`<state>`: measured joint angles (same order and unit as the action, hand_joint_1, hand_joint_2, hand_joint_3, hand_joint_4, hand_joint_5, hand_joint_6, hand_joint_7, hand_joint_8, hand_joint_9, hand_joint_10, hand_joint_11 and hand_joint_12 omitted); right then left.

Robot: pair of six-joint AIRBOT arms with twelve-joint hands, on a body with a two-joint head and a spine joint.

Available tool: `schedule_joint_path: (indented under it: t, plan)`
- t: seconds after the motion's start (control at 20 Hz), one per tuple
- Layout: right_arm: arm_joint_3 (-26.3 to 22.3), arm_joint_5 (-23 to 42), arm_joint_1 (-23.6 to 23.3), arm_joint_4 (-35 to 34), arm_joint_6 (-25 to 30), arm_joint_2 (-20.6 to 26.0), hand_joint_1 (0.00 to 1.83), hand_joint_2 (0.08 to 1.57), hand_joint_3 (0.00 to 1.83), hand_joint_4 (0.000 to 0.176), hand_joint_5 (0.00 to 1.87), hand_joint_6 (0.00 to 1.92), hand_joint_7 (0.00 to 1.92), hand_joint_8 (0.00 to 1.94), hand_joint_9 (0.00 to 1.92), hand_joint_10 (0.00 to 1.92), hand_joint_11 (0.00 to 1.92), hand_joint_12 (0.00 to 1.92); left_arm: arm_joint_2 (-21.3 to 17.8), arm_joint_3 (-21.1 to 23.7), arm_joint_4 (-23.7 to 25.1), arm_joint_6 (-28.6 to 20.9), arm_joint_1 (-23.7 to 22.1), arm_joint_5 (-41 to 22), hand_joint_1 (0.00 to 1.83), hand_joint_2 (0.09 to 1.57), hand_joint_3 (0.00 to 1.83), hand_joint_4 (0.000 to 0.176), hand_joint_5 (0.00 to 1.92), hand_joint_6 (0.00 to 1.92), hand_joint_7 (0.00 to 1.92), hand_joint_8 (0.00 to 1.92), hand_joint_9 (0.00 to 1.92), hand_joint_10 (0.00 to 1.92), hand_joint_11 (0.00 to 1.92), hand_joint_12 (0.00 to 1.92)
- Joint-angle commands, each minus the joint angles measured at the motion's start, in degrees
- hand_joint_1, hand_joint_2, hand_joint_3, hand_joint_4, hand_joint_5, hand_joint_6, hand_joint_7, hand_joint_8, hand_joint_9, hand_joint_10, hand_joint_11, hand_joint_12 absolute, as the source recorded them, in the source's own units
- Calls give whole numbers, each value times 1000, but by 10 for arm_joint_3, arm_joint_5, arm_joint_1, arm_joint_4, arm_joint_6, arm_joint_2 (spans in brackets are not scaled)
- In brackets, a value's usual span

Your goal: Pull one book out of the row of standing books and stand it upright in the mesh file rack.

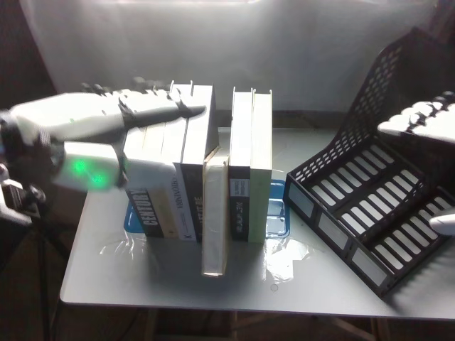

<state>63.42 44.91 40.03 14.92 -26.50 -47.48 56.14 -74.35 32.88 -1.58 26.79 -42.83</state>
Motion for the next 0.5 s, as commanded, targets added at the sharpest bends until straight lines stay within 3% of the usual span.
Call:
schedule_joint_path:
  t: [0.0, 0.05, 0.1, 0.15, 0.2, 0.25, 0.4, 0.45]
  plan:
    - [0, 43, -14, 2, 9, 4, 737, 1123, 0, 0, 0, 0, 0, 0, 0, 0, 0, 0, -10, -3, -43, -3, -2, -56, 80, 1359, 5, 43, 0, 0, 0, 0, 0, 0, 0, 0]
    - [2, 27, -30, 27, 16, -1, 737, 1123, 0, 0, 0, 0, 0, 0, 0, 0, 0, 0, -12, -8, -66, -3, 3, -57, 80, 1359, 5, 43, 0, 0, 0, 0, 0, 0, 0, 0]
    - [5, 14, -45, 49, 25, -6, 789, 1098, 0, 0, 0, 0, 0, 0, 0, 0, 0, 0, -13, -13, -88, -3, 9, -60, 9, 1383, 10, 62, 0, 0, 0, 0, 0, 0, 0, 0]
    - [8, -2, -62, 73, 32, -12, 789, 1098, 0, 0, 0, 0, 0, 0, 0, 0, 0, 0, -14, -16, -107, -3, 14, -61, 9, 1383, 10, 62, 0, 0, 0, 0, 0, 0, 0, 0]
    - [14, -20, -82, 106, 45, -22, 784, 1069, 0, 0, 0, 0, 0, 0, 0, 0, 0, 0, -15, -22, -133, -3, 20, -62, 70, 1365, 0, 85, 0, 0, 0, 0, 0, 0, 0, 0]
    - [21, -36, -102, 138, 61, -33, 762, 1058, 0, 11, 0, 0, 0, 0, 0, 0, 0, 0, -15, -29, -157, -3, 24, -62, 123, 1355, 0, 86, 0, 0, 0, 0, 0, 0, 0, 0]
    - [37, -81, -149, 232, 102, -61, 804, 1017, 0, 0, 0, 0, 0, 0, 0, 0, 0, 0, -13, -45, -196, -3, 33, -59, 148, 1352, 0, 77, 0, 0, 0, 0, 0, 0, 0, 0]
    - [42, -96, -165, 273, 122, -72, 897, 988, 0, 0, 0, 0, 0, 0, 0, 0, 0, 0, -13, -49, -207, -3, 37, -59, 203, 1345, 0, 65, 1, 0, 0, 0, 0, 0, 0, 0]
